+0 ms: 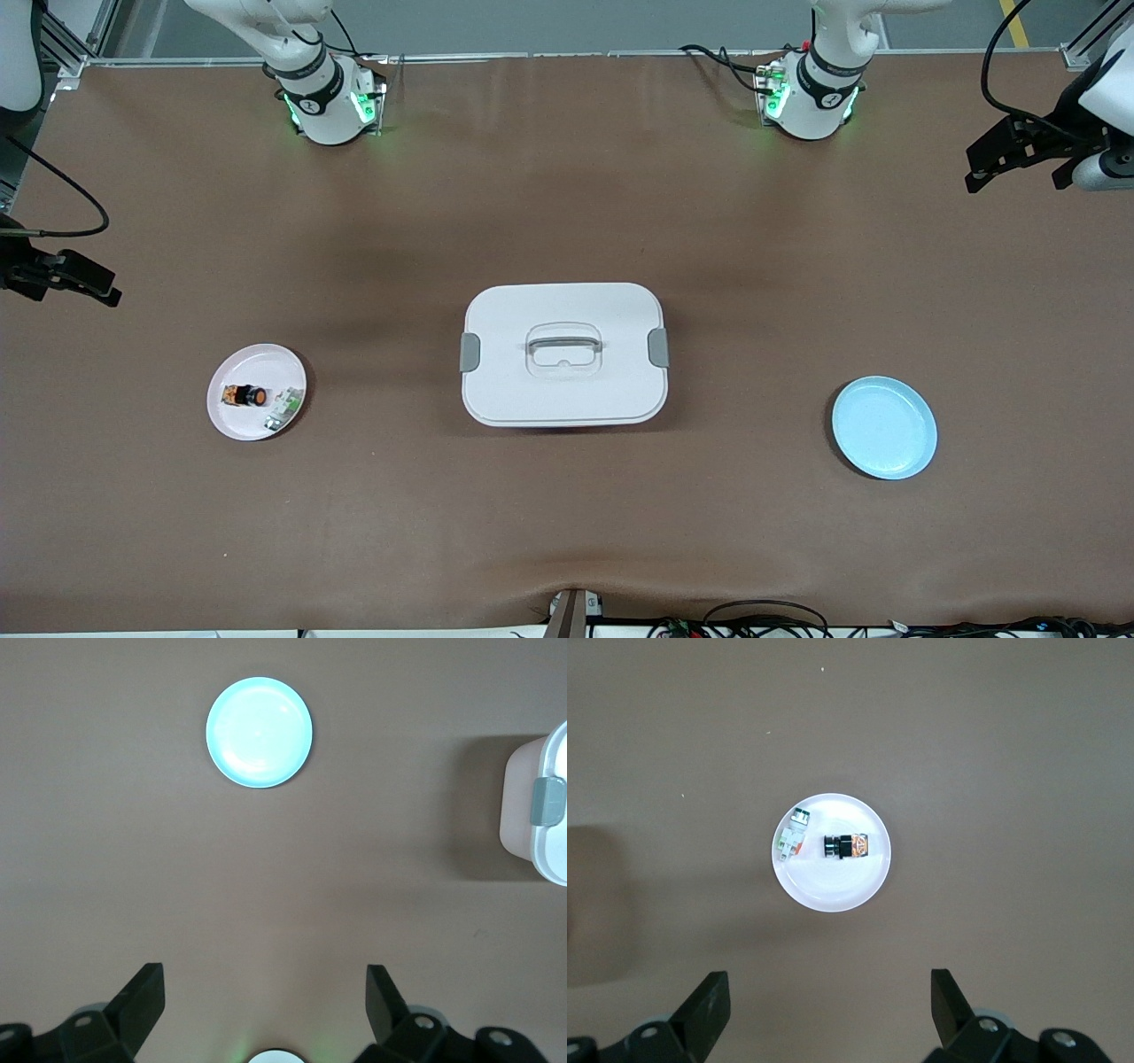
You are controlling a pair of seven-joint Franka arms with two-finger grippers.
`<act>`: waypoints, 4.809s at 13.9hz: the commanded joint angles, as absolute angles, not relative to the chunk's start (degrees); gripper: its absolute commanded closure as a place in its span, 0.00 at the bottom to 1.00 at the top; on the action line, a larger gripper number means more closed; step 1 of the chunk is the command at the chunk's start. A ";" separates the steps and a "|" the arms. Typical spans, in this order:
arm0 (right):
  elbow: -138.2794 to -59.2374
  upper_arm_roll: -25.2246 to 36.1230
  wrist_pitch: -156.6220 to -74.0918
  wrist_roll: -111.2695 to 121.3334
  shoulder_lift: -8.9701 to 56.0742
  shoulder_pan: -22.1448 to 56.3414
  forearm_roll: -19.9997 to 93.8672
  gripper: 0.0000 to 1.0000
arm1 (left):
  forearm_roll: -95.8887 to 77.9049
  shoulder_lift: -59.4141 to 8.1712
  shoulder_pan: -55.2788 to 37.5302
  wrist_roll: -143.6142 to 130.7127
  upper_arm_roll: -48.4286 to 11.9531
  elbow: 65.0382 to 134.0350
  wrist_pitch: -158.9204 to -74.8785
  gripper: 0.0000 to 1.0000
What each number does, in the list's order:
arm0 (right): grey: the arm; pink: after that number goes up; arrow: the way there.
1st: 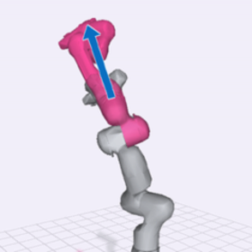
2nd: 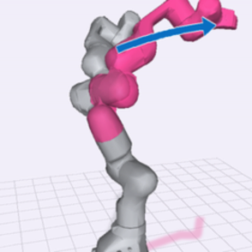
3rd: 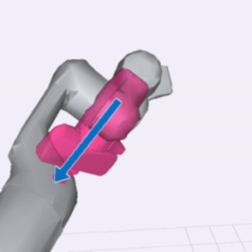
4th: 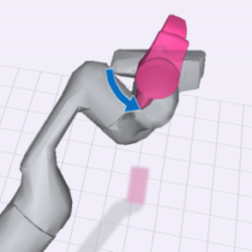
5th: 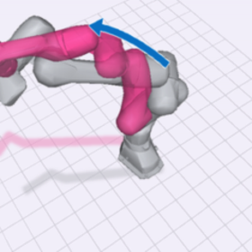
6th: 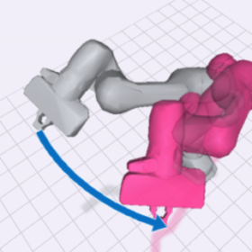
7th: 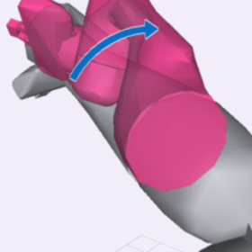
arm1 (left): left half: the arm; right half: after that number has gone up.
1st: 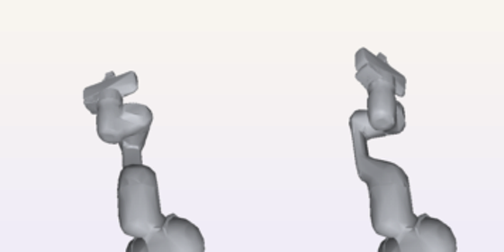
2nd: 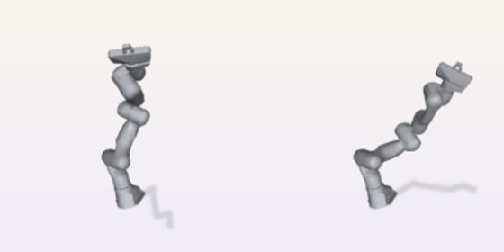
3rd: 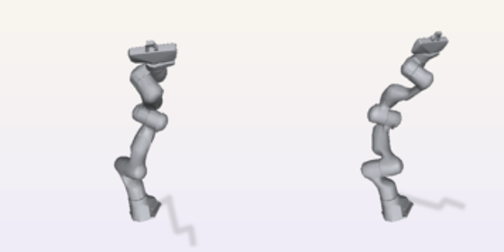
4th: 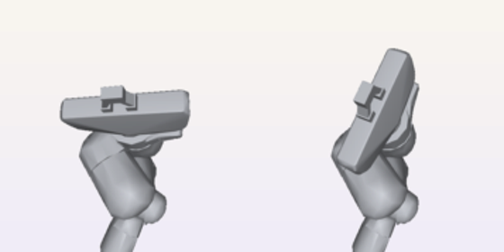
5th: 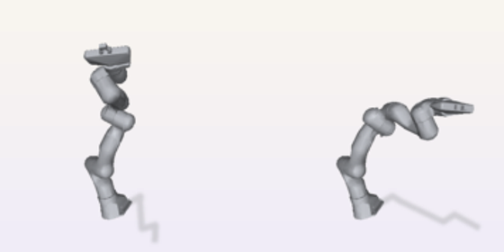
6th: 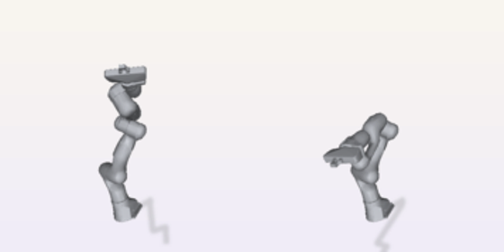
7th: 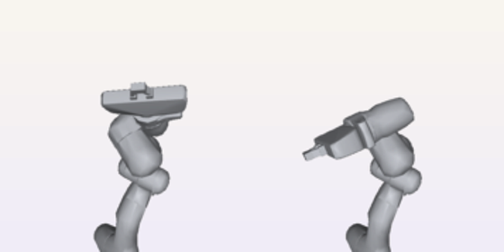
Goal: Transfer orange switch to right arm and place
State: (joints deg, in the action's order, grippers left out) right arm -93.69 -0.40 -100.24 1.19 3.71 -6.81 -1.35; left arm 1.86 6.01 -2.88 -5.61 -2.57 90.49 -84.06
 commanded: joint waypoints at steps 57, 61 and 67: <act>-84.20 0.09 -89.82 1.76 6.33 -7.12 -1.85 0.00 | 2.29 6.94 -3.25 -4.48 -1.67 88.51 -80.95 0.00; -84.20 0.17 -89.82 1.32 6.42 -6.60 -1.49 0.00 | 2.20 7.12 -3.25 -4.57 -1.58 88.51 -80.86 0.00; -84.29 0.35 -89.82 0.97 6.50 -5.36 -1.76 0.00 | 2.29 7.03 -3.25 -4.57 -1.49 88.51 -80.77 0.00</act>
State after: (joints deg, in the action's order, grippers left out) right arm -85.88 0.17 -90.87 1.35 5.74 -5.76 -1.44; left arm 1.86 6.47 -2.94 -5.61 -1.98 88.93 -81.83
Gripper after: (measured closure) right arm 0.000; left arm 0.000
